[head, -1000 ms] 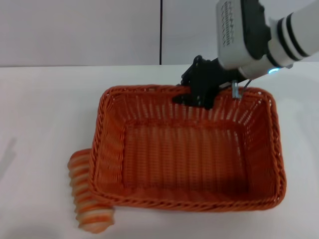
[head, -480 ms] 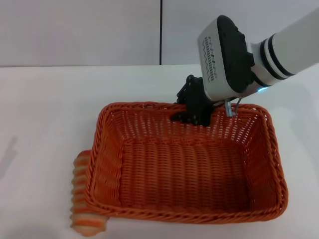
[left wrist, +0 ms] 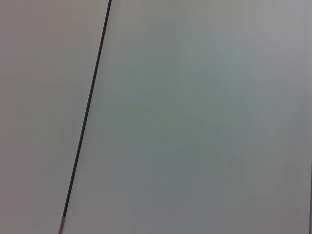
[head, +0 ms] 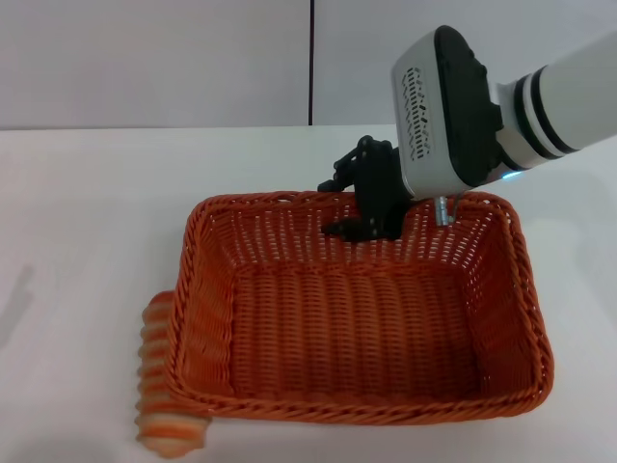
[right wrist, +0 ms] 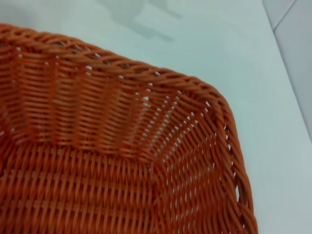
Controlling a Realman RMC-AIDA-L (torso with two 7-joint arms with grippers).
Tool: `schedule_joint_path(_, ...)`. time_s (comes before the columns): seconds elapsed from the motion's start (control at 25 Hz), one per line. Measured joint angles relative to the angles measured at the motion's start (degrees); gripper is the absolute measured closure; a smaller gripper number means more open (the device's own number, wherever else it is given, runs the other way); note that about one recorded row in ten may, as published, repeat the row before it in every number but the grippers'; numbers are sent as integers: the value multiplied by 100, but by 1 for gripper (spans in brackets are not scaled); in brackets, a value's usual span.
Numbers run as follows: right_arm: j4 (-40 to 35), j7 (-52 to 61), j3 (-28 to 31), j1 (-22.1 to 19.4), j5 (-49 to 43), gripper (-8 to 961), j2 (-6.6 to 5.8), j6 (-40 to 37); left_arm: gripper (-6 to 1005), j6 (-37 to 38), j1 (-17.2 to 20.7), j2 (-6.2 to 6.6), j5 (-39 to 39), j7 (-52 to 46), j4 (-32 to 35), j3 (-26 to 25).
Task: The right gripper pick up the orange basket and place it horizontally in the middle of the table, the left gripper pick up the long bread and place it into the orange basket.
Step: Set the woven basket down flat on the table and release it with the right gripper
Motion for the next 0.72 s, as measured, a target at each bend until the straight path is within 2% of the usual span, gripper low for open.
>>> schedule_joint_path(0.24,-72,167,-16,-43,42,431,-3,90,237,0,-5,0,-1,-19,20,18)
schedule_joint_path(0.44,-226,269,112,-141,172,431,-30,426,238,-1,-7,1,-1,7,20,27)
schedule_joint_path(0.48,-515,292,209,-323,309,431,-37,647,238,-2,-3,6,-1,1,24,30)
schedule_joint_path(0.52,-515,292,209,-323,309,431,-37,647,238,-2,-3,6,-1,1,24,30)
schedule_joint_path(0.56,-969,316,347,-582,501,431,-38,942,238,-13,15,19,-1,-46,60,35)
schedule_joint_path(0.64,-1211,330,402,-728,618,431,-37,1074,239,-16,26,24,-1,-84,88,36)
schedule_joint_path(0.72,-1861,362,570,-1212,975,431,-42,1315,239,-53,54,34,0,-294,253,36)
